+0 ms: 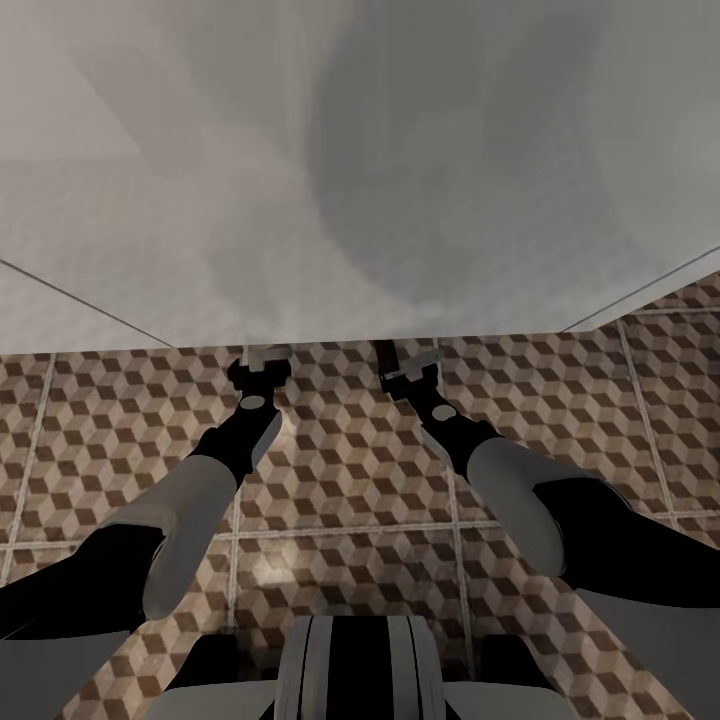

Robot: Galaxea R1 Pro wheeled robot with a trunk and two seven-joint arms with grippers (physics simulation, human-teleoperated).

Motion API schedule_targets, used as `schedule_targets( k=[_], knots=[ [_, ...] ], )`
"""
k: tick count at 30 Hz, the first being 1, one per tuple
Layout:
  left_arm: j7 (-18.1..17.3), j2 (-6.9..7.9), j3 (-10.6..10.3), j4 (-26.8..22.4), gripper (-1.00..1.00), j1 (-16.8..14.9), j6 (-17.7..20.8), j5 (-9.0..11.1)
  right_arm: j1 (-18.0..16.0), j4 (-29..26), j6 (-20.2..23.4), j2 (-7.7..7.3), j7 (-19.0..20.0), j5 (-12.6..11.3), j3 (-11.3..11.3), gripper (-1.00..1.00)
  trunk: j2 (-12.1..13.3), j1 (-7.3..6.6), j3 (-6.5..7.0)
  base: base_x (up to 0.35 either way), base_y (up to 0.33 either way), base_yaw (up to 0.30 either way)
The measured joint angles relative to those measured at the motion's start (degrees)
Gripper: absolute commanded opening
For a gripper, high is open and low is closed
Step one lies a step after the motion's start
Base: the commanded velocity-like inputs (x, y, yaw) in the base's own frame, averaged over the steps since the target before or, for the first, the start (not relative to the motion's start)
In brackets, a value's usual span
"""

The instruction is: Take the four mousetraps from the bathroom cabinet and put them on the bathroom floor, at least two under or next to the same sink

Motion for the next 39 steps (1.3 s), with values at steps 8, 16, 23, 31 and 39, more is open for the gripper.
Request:
schedule_targets(
  k=[8, 16, 23, 31, 39],
  knots=[
    [0.06, -0.07, -0.05, -0.12, 1.0, 0.0, 0.0, 0.04, 0.0, 0.02, -0.04, 0.0, 0.0, 0.0, 0.0, 1.0, 0.0, 0.0, 0.0, 0.0, 0.0, 0.0],
    [0.07, -0.08, -0.01, -0.09, 1.0, 0.01, 0.0, 0.04, 0.0, 0.07, -0.3, 0.0, 0.0, -0.01, 0.0, 1.0, 0.0, 0.0, 0.0, 0.0, 0.0, 0.0],
    [0.07, -0.09, 0.0, 0.05, 1.0, 0.0, 0.0, 0.04, 0.0, 0.09, -0.53, 0.0, 0.0, 0.06, 0.0, 1.0, 0.0, 0.0, 0.0, 0.0, 0.0, 0.0],
    [0.07, -0.09, -0.02, 0.11, 1.0, 0.0, 0.0, 0.03, 0.0, 0.16, -0.61, 0.0, 0.0, 0.01, 0.0, 1.0, 0.02, -0.06, 0.44, 0.0, 0.0, 0.0],
    [0.07, -0.09, -0.05, 0.33, 1.0, 0.01, 0.0, 0.03, 0.0, 0.17, -0.65, 0.0, 0.0, 0.0, 0.0, 1.0, 0.13, -0.26, 2.21, 0.0, 0.0, 0.0]
  ],
)
